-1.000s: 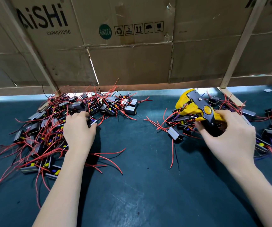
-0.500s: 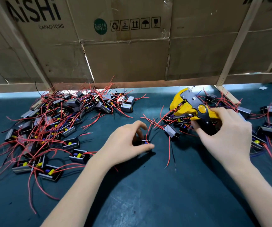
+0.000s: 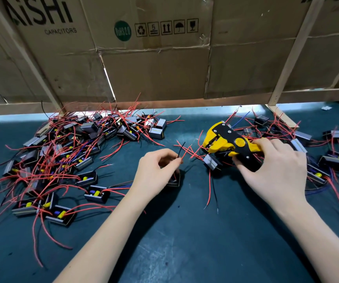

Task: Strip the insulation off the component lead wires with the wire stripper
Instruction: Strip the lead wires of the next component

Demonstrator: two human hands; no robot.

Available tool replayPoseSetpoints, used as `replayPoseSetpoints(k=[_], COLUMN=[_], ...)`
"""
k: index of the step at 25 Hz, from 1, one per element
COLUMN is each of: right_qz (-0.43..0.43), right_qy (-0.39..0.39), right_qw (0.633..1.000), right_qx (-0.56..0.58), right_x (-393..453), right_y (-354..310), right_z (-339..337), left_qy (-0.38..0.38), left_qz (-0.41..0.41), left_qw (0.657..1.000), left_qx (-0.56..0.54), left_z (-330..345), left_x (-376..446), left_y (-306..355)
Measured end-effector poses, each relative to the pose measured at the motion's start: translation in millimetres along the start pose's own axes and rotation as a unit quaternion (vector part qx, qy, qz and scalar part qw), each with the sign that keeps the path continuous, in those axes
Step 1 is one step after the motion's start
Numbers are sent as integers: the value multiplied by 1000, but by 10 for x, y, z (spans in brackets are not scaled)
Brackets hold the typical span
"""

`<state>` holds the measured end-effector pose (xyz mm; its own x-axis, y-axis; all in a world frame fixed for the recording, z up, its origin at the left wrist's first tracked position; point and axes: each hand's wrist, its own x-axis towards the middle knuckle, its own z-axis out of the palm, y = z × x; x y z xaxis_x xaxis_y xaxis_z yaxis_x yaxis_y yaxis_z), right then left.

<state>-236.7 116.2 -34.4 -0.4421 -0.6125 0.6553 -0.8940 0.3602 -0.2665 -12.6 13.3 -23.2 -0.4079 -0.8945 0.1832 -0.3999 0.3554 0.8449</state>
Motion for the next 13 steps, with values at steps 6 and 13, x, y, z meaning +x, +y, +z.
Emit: replayPoseSetpoints(k=[6, 13], right_qz=[15, 13], right_qy=[-17, 0], right_qw=[1000, 1000], right_qx=[-6, -27], right_x=[-11, -9], right_y=[-20, -13], right_z=[34, 72], left_qy=[-14, -68], left_qz=[16, 110], left_qw=[999, 990], left_qx=[-29, -63], left_z=[32, 54], left_x=[-37, -107], left_y=[13, 96])
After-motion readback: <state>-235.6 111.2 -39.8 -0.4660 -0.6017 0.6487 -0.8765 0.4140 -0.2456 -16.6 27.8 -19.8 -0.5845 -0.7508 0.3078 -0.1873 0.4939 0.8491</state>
